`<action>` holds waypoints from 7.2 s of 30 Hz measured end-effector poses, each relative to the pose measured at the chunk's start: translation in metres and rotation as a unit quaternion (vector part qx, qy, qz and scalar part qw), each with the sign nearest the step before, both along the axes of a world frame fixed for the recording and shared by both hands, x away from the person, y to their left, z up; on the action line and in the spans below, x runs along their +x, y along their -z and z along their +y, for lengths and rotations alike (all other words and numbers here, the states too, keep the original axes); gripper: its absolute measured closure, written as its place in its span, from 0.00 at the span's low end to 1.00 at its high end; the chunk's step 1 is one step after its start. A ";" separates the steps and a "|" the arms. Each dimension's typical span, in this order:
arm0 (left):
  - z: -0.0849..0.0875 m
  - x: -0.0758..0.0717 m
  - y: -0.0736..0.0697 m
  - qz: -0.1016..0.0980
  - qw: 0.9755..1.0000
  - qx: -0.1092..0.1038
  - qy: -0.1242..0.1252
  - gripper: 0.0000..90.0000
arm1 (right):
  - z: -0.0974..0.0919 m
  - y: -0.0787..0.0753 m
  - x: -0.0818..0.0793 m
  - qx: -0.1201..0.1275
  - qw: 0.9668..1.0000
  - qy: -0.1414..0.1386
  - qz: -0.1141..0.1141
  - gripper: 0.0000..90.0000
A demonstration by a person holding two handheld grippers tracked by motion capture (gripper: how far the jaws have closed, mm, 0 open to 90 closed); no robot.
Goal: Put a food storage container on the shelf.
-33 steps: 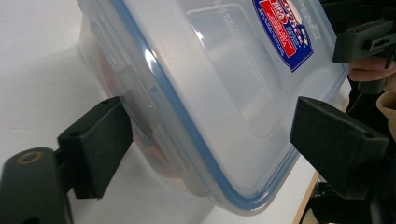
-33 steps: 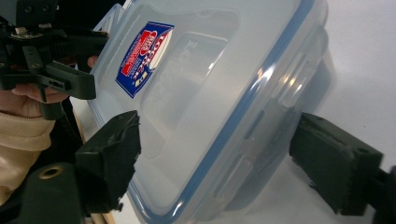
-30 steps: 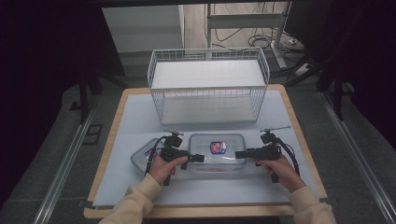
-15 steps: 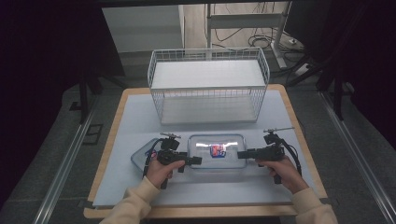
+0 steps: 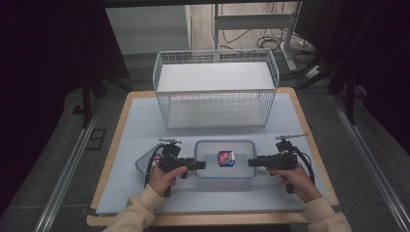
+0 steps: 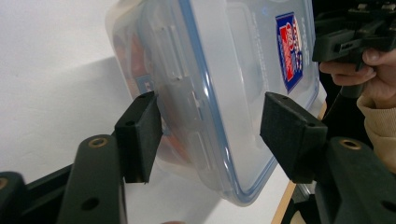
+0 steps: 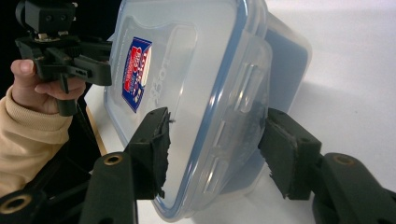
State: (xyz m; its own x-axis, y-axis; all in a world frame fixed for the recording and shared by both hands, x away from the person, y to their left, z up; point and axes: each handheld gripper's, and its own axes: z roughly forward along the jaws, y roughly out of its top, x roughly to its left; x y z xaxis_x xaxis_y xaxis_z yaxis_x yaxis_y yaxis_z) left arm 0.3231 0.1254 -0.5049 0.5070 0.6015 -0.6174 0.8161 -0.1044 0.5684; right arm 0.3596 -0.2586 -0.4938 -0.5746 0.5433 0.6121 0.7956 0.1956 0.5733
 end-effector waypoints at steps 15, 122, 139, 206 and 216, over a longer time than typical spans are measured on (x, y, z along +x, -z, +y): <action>0.005 -0.012 0.000 -0.021 1.000 -0.004 0.006 0.51 | -0.002 -0.001 -0.011 0.012 1.000 0.011 -0.010 0.54; 0.022 -0.002 -0.096 -0.134 0.991 -0.014 -0.009 0.59 | 0.008 -0.088 0.003 0.059 0.990 0.016 -0.128 0.57; 0.029 0.013 -0.124 -0.155 0.988 -0.014 -0.016 0.58 | 0.017 -0.120 0.019 0.055 0.987 0.013 -0.148 0.57; 0.037 0.122 -0.208 -0.184 0.983 -0.012 -0.019 0.58 | 0.024 -0.200 0.124 0.069 0.982 0.026 -0.175 0.56; 0.045 0.157 -0.199 -0.155 0.987 -0.024 -0.036 0.58 | 0.035 -0.200 0.166 0.065 0.986 0.030 -0.150 0.55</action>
